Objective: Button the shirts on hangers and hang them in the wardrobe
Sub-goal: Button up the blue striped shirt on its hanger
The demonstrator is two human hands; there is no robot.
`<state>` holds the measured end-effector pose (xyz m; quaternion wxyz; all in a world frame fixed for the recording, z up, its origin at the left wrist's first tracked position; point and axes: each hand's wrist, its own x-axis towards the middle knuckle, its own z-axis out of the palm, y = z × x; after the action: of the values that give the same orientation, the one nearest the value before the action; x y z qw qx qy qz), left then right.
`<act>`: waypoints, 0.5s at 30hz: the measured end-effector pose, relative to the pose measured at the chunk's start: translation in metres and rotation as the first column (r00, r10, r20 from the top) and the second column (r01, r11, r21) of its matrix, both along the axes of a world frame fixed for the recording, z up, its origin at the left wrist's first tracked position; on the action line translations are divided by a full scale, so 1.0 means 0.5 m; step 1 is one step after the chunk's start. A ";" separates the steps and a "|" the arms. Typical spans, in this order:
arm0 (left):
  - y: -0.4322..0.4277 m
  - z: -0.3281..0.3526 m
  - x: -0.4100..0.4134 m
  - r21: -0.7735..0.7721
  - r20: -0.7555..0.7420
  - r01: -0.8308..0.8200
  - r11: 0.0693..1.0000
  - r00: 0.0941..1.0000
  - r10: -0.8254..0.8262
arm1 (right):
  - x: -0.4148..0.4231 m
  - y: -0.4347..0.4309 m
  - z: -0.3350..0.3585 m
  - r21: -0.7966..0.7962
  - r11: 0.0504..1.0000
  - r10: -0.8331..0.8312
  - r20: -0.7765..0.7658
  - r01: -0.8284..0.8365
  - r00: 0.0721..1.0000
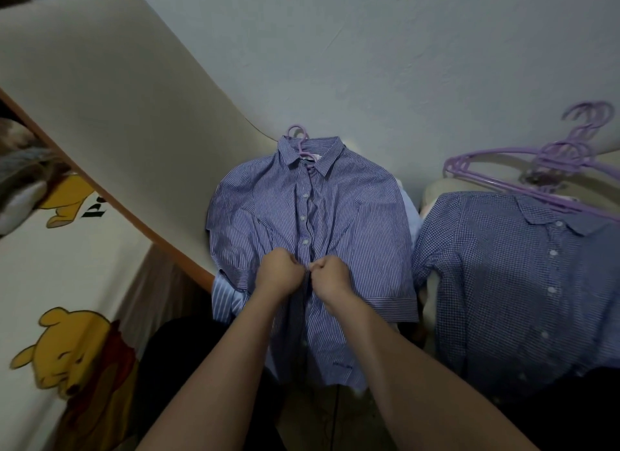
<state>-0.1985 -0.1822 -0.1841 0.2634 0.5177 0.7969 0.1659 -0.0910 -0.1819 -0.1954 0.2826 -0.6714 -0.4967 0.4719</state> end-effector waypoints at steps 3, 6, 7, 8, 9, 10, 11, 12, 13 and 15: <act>0.007 -0.010 -0.013 -0.033 0.238 -0.079 0.996 0.968 0.085 | 0.003 0.002 -0.002 0.018 0.999 0.032 0.049 -0.033 0.998; -0.006 -0.011 -0.016 -0.115 0.512 -0.174 0.978 0.833 0.208 | 0.007 -0.002 -0.005 0.042 0.997 0.056 0.090 -0.060 0.994; -0.011 -0.011 -0.017 -0.121 0.553 -0.189 0.975 0.803 0.224 | 0.007 -0.003 -0.005 0.051 0.996 0.062 0.096 -0.067 0.993; -0.015 -0.013 -0.017 -0.111 0.566 -0.200 0.973 0.792 0.227 | 0.008 -0.003 -0.006 0.056 0.996 0.060 0.102 -0.065 0.993; -0.020 -0.014 -0.017 -0.086 0.553 -0.209 0.974 0.804 0.221 | 0.010 -0.005 -0.007 0.062 0.996 0.050 0.111 -0.057 0.993; -0.025 -0.016 -0.017 -0.049 0.513 -0.207 0.977 0.834 0.202 | 0.011 -0.007 -0.006 0.061 0.997 0.045 0.110 -0.052 0.993; -0.030 -0.019 -0.018 -0.003 0.452 -0.187 0.982 0.876 0.168 | 0.012 -0.010 -0.006 0.069 0.996 0.048 0.098 -0.055 0.994; -0.038 -0.022 -0.017 0.047 0.372 -0.143 0.989 0.921 0.116 | 0.016 -0.012 -0.007 0.073 0.995 0.061 0.073 -0.067 0.995; -0.051 -0.021 -0.017 0.095 0.273 -0.077 0.992 0.961 0.049 | 0.021 -0.016 -0.010 0.084 0.992 0.094 0.058 -0.099 0.994; -0.083 -0.019 -0.011 0.167 0.046 0.097 0.981 0.993 -0.106 | 0.038 -0.027 -0.014 0.121 0.969 0.206 0.093 -0.216 0.974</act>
<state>-0.2041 -0.2236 -0.1935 0.2497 0.5728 0.7456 0.2315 -0.0718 -0.1952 -0.2026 0.2539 -0.6132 -0.6058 0.4388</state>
